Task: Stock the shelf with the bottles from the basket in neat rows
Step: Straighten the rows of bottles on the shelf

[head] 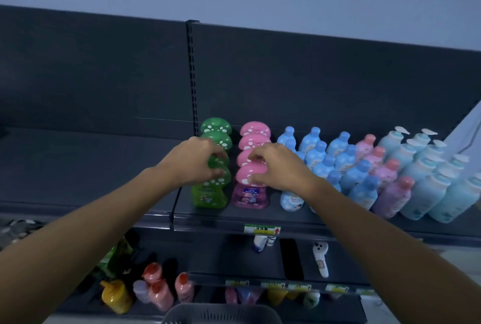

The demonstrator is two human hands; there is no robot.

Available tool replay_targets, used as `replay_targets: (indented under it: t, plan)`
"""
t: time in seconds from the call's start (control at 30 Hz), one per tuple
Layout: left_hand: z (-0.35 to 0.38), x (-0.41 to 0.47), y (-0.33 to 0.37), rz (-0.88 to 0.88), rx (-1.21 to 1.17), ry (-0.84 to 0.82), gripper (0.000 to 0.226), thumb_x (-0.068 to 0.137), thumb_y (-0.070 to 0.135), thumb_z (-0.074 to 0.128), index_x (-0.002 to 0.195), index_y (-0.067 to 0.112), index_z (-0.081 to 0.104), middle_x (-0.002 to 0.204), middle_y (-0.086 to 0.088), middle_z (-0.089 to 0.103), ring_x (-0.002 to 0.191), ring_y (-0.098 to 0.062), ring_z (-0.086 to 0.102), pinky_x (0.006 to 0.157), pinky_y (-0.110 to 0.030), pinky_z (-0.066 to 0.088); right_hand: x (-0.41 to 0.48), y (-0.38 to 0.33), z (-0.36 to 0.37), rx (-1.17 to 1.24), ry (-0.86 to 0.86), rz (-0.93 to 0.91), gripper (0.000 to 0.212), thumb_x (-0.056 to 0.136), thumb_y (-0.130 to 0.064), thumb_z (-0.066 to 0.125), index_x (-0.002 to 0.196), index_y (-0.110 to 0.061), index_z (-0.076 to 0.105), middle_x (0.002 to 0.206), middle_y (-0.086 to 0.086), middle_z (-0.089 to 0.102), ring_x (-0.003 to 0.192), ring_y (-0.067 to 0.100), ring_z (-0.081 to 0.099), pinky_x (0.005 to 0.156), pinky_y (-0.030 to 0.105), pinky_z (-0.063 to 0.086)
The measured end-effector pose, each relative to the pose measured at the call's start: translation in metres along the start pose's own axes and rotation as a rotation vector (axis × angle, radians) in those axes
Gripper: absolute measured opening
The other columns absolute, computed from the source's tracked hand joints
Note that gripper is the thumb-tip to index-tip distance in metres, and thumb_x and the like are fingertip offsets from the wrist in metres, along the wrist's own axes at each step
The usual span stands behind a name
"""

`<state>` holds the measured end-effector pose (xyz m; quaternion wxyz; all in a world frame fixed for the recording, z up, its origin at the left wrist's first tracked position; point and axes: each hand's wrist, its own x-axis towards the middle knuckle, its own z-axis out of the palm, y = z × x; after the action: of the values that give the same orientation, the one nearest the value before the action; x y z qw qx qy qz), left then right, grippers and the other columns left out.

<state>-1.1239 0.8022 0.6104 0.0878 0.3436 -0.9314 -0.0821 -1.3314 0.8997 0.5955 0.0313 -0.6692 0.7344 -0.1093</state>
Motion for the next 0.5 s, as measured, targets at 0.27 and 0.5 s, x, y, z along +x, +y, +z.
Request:
replay_targets:
  t: [0.27, 0.5]
  plan:
    - [0.005, -0.001, -0.009, 0.063, 0.155, -0.068, 0.054, 0.078, 0.046, 0.081, 0.129, 0.040, 0.062, 0.131, 0.010, 0.060, 0.118, -0.021, 0.059, 0.091, -0.040, 0.053, 0.007, 0.005, 0.013, -0.064, -0.030, -0.011, 0.056, 0.080, -0.040, 0.080, 0.131, -0.029, 0.060, 0.128, -0.002, 0.057, 0.117, 0.021, 0.056, 0.085, 0.032, 0.046]
    - [0.009, 0.003, -0.011, 0.087, 0.170, -0.023, 0.053, 0.078, 0.043, 0.081, 0.129, 0.039, 0.064, 0.131, 0.010, 0.061, 0.117, -0.021, 0.060, 0.088, -0.039, 0.054, 0.010, 0.004, 0.012, -0.126, -0.073, -0.035, 0.056, 0.082, -0.042, 0.078, 0.133, -0.031, 0.058, 0.129, -0.003, 0.056, 0.118, 0.022, 0.055, 0.089, 0.036, 0.049]
